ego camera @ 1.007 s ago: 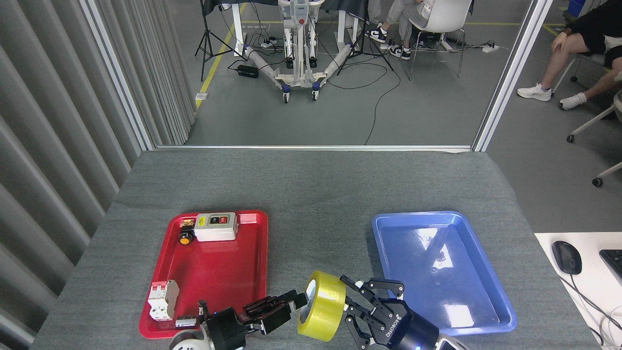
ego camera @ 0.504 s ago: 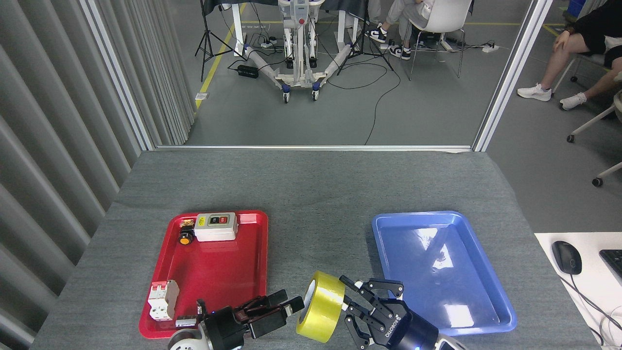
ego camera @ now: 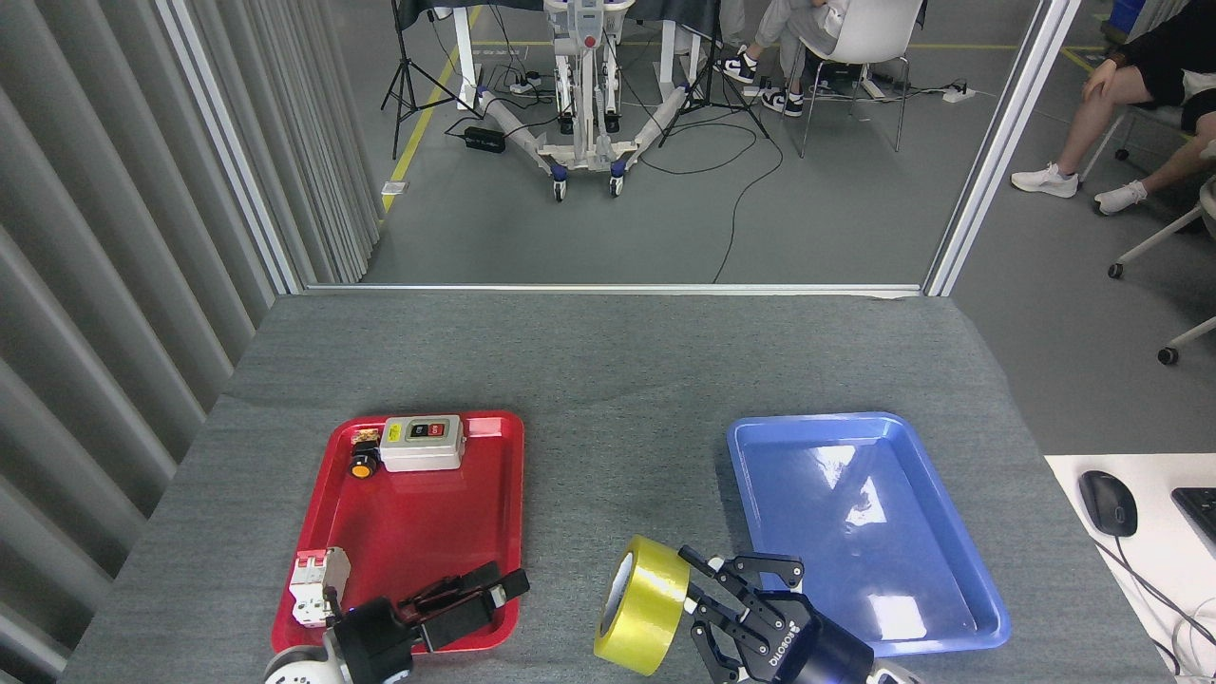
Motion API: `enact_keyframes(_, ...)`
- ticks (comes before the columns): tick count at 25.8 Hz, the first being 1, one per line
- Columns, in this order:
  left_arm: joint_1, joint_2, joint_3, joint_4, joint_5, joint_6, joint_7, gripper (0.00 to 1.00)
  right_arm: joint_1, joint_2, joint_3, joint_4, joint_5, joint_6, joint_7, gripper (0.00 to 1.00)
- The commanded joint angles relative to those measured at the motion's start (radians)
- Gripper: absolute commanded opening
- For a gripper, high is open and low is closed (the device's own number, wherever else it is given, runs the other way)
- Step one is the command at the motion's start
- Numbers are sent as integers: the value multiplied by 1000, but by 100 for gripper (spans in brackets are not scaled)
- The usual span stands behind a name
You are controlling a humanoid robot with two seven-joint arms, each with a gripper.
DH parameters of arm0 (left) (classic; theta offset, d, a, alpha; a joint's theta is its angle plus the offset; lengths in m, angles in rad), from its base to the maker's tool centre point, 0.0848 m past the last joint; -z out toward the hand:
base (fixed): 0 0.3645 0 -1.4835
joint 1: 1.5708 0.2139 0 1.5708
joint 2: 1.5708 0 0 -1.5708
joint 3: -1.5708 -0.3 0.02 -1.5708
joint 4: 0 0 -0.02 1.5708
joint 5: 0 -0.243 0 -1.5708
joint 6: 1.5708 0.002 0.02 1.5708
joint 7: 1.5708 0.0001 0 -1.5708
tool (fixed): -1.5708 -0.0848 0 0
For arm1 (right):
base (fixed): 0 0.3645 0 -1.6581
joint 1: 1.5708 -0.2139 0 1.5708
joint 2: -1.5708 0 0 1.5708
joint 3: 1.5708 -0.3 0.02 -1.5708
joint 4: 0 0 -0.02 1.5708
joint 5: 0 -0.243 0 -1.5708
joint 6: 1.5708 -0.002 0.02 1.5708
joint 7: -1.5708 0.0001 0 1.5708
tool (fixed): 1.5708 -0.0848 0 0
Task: Place and move tape with both arms
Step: 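Release the tape from the left gripper and withdraw it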
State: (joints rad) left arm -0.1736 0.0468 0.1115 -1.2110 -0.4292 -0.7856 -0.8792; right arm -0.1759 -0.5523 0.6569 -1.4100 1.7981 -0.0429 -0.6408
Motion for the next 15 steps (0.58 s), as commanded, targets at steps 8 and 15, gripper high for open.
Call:
enact_keyframes(8, -29, 28, 277, -7, -92, 2, 204, 98, 6, -29, -43, -21, -91, 0, 1, 0)
enact_keyframes(15, -26, 30, 290, -110, -307, 147, 560, 94, 6, -51, -168, -41, -318, -29, 290, 0)
